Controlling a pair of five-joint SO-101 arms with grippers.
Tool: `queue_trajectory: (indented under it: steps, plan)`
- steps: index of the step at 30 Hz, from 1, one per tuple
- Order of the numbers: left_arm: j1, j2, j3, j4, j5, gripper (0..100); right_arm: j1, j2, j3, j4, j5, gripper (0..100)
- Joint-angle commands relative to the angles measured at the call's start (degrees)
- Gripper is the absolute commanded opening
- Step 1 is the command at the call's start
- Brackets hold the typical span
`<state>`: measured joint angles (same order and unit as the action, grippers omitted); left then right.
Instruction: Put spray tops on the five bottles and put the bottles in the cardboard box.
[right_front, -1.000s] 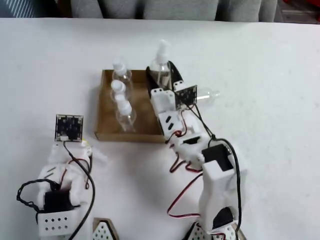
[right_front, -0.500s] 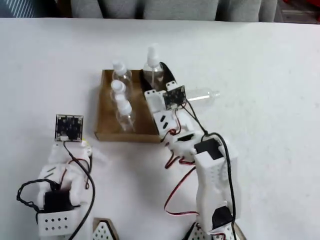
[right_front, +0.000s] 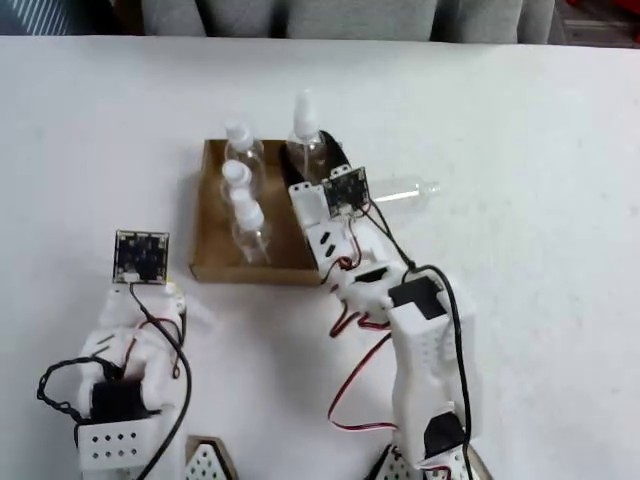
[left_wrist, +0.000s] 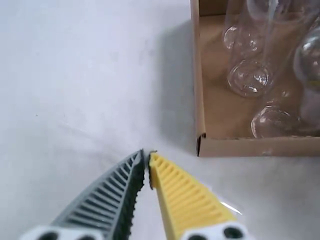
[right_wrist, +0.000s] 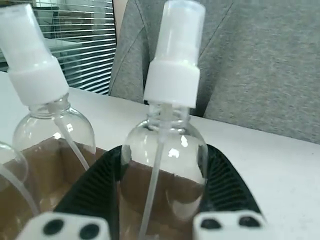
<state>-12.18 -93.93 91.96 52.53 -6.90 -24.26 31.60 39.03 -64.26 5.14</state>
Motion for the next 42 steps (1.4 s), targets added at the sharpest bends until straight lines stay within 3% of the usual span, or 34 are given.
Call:
queue_trajectory:
  steps: [1, 34, 42]
  plan:
    - [0.8, -0.7, -0.4, -1.9, -0.6, 2, -0.1, -0.6, -2.3, 0.6, 0.5, 1.5]
    - [0.7, -0.7, -0.3, -1.8, -0.6, 2, -1.5, 4.4, -4.7, 1.0, 0.6, 1.9]
    - [0.7, -0.7, -0.3, -1.8, -0.6, 2, -3.7, 4.6, -2.6, 1.0, 6.7, 1.9]
